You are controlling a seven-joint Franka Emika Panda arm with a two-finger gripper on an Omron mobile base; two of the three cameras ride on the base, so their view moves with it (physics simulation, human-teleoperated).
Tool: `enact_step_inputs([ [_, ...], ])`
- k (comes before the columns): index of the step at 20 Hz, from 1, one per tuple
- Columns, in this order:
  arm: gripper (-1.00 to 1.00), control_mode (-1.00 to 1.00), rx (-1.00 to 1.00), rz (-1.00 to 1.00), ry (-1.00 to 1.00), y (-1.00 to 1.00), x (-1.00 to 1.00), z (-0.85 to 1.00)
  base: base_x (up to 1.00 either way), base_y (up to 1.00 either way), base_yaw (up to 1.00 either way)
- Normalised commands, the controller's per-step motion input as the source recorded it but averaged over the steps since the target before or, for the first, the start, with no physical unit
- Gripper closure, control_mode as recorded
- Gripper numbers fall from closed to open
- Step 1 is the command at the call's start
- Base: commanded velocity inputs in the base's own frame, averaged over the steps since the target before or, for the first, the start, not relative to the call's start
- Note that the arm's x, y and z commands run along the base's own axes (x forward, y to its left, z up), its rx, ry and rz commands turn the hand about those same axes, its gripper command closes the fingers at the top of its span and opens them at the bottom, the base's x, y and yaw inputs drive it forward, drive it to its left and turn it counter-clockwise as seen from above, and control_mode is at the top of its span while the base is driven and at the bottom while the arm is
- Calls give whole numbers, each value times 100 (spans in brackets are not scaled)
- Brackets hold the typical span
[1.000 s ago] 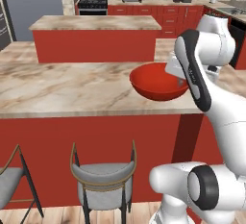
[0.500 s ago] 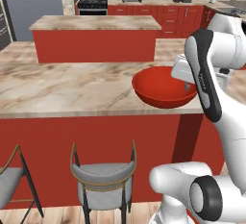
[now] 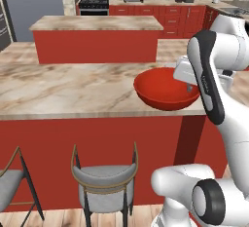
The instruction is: Pick the bowl and tupperware and place them in the sink. Then turn on the water.
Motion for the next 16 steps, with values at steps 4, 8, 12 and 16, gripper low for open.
enact_step_inputs([
  [4,100,-100,0,0,0,0,0,0,0,0,0],
  [8,100,100,0,0,0,0,0,0,0,0,0],
  [12,100,100,0,0,0,0,0,0,-34,-14,0],
  [16,100,100,0,0,0,0,0,0,-61,-48,-4],
])
